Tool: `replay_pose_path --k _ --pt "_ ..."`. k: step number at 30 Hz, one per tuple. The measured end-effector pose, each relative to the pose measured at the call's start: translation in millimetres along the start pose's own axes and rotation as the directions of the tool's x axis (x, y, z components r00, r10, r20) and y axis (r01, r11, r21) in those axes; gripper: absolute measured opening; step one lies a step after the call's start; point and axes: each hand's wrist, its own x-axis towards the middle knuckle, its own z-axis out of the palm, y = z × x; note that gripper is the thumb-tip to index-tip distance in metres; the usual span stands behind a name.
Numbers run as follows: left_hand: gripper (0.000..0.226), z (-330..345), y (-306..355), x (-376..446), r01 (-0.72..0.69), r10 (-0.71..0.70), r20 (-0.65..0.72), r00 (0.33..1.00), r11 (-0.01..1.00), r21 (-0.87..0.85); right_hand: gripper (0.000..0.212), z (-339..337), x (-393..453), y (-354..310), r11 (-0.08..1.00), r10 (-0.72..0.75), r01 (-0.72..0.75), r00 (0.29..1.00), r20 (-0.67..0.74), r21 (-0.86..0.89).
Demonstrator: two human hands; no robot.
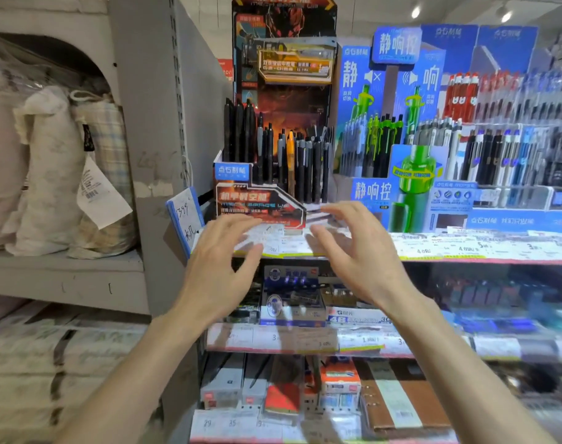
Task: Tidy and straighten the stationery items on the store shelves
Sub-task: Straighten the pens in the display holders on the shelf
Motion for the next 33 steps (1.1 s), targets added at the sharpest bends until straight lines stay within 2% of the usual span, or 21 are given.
replay_pose_path --k 3,5,10,14,19,24,28,33 --pt "0.029 1 1 -35 0.013 -0.013 -0.036 0.999 1.0 0.012 0.024 0 -35 7 0.998 -0.055 0.055 0.996 -0.076 0.004" --pt "0.028 9 0 -56 0.052 -0.052 -0.013 0.999 0.999 -0.018 0.022 2 -57 13 0.998 -0.056 0.057 0.996 -0.075 0.015" --pt "0.027 35 -14 -90 0.173 -0.172 0.1 0.98 0.985 -0.006 0.012 16 -105 43 1.0 0.016 -0.017 0.997 0.07 0.017" --pt "0.028 49 -28 -95 0.195 -0.206 0.171 0.963 0.977 0.08 0.012 27 -123 72 0.995 0.086 -0.078 0.984 0.158 -0.059" --pt "0.031 59 -50 -79 0.151 -0.204 0.24 0.949 0.964 0.219 0.013 37 -107 93 0.986 0.097 -0.065 0.972 0.214 -0.152" --pt "0.035 65 -64 -62 0.191 -0.312 0.333 0.89 0.918 0.348 0.025 55 -67 97 0.946 0.157 -0.047 0.932 0.326 -0.32" --pt "0.039 66 -72 -57 0.167 -0.323 0.378 0.868 0.905 0.39 0.024 69 -44 107 0.941 0.179 -0.031 0.89 0.42 -0.336" --pt "0.038 68 -73 -56 0.167 -0.319 0.368 0.873 0.906 0.39 0.035 77 -28 107 0.92 0.182 0.034 0.845 0.503 -0.39"
